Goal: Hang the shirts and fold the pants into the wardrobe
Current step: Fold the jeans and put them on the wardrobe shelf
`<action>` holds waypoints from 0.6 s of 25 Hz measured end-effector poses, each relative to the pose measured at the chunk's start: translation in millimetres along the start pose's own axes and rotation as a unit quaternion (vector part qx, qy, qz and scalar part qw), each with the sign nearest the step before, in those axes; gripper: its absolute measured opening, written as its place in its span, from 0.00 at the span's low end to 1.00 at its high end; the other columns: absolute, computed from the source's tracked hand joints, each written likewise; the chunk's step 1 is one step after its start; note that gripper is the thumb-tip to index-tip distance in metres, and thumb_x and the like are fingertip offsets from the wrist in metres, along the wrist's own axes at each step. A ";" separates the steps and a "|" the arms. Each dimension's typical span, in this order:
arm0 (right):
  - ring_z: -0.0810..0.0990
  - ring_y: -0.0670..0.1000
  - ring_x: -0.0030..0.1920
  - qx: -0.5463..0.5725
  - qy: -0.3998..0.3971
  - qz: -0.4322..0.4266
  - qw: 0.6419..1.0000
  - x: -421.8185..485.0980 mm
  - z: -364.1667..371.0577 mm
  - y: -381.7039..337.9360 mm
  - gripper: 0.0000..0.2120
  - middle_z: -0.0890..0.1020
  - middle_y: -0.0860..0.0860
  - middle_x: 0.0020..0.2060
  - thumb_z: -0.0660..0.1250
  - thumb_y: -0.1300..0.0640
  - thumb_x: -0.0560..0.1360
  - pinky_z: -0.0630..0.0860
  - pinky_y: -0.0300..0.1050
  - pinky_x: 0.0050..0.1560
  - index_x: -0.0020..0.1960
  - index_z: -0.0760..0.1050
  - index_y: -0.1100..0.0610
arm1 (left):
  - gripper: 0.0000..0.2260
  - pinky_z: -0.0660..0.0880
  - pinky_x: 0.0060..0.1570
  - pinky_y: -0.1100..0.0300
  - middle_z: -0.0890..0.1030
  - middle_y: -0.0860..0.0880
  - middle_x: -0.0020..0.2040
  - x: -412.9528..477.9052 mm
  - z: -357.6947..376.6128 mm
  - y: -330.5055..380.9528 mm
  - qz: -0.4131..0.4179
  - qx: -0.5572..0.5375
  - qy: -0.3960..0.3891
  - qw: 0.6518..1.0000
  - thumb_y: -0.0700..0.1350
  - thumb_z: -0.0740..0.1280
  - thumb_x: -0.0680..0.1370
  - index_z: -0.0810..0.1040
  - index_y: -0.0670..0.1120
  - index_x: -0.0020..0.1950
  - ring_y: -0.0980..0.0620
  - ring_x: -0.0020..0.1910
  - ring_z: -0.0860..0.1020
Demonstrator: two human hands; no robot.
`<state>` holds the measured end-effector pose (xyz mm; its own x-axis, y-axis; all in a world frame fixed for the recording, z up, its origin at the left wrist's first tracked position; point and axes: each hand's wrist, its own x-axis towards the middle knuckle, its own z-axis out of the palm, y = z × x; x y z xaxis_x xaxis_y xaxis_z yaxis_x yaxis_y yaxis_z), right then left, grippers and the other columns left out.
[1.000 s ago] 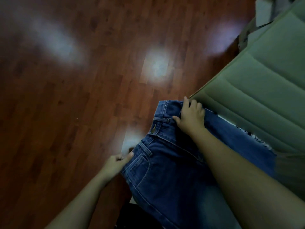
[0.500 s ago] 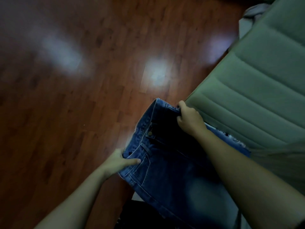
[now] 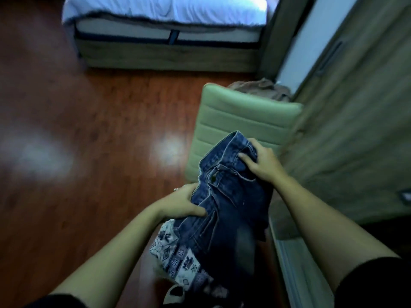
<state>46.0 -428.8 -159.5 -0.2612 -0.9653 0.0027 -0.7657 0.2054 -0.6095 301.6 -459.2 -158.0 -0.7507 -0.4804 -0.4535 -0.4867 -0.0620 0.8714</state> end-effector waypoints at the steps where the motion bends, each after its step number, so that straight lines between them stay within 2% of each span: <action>1: 0.81 0.57 0.47 -0.012 0.030 -0.016 0.999 -8.7 -26.1 -4.5 0.20 0.83 0.56 0.48 0.64 0.46 0.76 0.77 0.52 0.49 0.65 0.67 0.50 | 0.20 0.73 0.50 0.73 0.76 0.61 0.53 -7.2 9.1 31.7 0.021 0.005 -0.002 1.000 0.34 0.70 0.72 0.71 0.55 0.55 0.64 0.52 0.77; 3: 0.78 0.57 0.54 -0.026 0.113 -0.045 0.992 -24.9 -81.6 -17.0 0.23 0.80 0.55 0.56 0.65 0.49 0.76 0.74 0.46 0.55 0.69 0.64 0.48 | 0.24 0.69 0.51 0.76 0.70 0.64 0.58 -16.6 17.7 84.2 0.066 0.030 -0.001 0.997 0.34 0.70 0.72 0.66 0.54 0.61 0.60 0.60 0.72; 4: 0.77 0.56 0.56 -0.028 0.161 -0.060 0.985 -32.4 -109.0 -25.0 0.24 0.78 0.55 0.58 0.65 0.52 0.76 0.71 0.42 0.55 0.71 0.62 0.47 | 0.28 0.69 0.54 0.75 0.68 0.64 0.61 -21.6 16.8 109.6 0.081 0.039 -0.005 0.996 0.35 0.71 0.72 0.63 0.52 0.65 0.59 0.61 0.70; 5: 0.76 0.56 0.55 -0.042 0.205 -0.079 0.975 -40.2 -136.1 -33.5 0.26 0.77 0.54 0.58 0.65 0.54 0.77 0.70 0.42 0.54 0.71 0.60 0.44 | 0.29 0.72 0.54 0.71 0.70 0.60 0.62 -32.6 16.1 139.8 0.101 0.044 -0.012 0.994 0.36 0.72 0.71 0.60 0.52 0.63 0.57 0.59 0.73; 6: 0.77 0.57 0.52 -0.067 0.240 -0.092 0.964 -48.4 -164.2 -43.7 0.28 0.76 0.53 0.56 0.64 0.55 0.77 0.72 0.45 0.51 0.71 0.58 0.40 | 0.31 0.77 0.51 0.65 0.73 0.51 0.61 -38.5 11.9 166.5 0.129 0.053 -0.019 0.990 0.36 0.73 0.70 0.60 0.51 0.65 0.55 0.52 0.78; 7: 0.78 0.58 0.47 -0.103 0.268 -0.101 0.953 -55.2 -192.1 -54.3 0.30 0.75 0.53 0.52 0.64 0.57 0.77 0.75 0.49 0.48 0.70 0.55 0.36 | 0.33 0.78 0.42 0.65 0.74 0.45 0.55 -50.4 9.0 197.5 0.164 0.072 -0.009 0.984 0.35 0.73 0.70 0.58 0.49 0.67 0.59 0.42 0.80; 9: 0.77 0.60 0.41 -0.171 0.302 -0.104 0.932 -62.0 -239.5 -73.0 0.35 0.71 0.53 0.49 0.63 0.60 0.75 0.77 0.53 0.41 0.70 0.49 0.32 | 0.31 0.71 0.29 0.71 0.70 0.49 0.40 -69.7 -0.1 250.0 0.231 0.115 0.004 0.966 0.30 0.71 0.71 0.57 0.44 0.65 0.63 0.27 0.74; 10: 0.76 0.61 0.40 -0.206 0.311 -0.103 0.922 -67.4 -263.8 -84.4 0.38 0.70 0.53 0.49 0.62 0.62 0.75 0.77 0.54 0.40 0.69 0.47 0.31 | 0.30 0.70 0.28 0.70 0.69 0.50 0.39 -73.5 -7.6 273.3 0.259 0.135 -0.005 0.956 0.29 0.71 0.71 0.58 0.45 0.64 0.63 0.26 0.72; 12: 0.77 0.63 0.40 -0.284 0.312 -0.084 0.903 -77.5 -305.4 -109.6 0.40 0.69 0.55 0.53 0.61 0.62 0.75 0.77 0.55 0.40 0.71 0.43 0.31 | 0.28 0.72 0.33 0.63 0.73 0.47 0.44 -88.3 -18.3 317.1 0.297 0.164 -0.057 0.939 0.31 0.73 0.69 0.64 0.47 0.62 0.59 0.35 0.75; 13: 0.78 0.64 0.41 -0.326 0.308 -0.062 0.892 -82.2 -322.8 -122.6 0.39 0.68 0.56 0.55 0.60 0.61 0.76 0.75 0.54 0.41 0.72 0.43 0.32 | 0.25 0.72 0.33 0.60 0.74 0.45 0.44 -89.1 -26.8 337.0 0.300 0.192 -0.073 0.931 0.33 0.74 0.68 0.68 0.47 0.59 0.56 0.36 0.75; 15: 0.79 0.63 0.44 -0.409 0.306 -0.017 0.860 -89.6 -345.6 -146.6 0.34 0.67 0.57 0.58 0.58 0.59 0.78 0.73 0.52 0.42 0.75 0.44 0.38 | 0.18 0.73 0.33 0.60 0.77 0.47 0.39 -87.6 -41.1 374.5 0.279 0.314 -0.039 0.906 0.33 0.72 0.69 0.73 0.47 0.54 0.56 0.34 0.74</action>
<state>-21.6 -316.7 203.5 -0.2987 -0.7590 0.5785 -0.8709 0.4647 0.1600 203.5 -476.3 215.7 -0.9759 -0.2182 -0.0078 -0.1608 0.6944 0.7013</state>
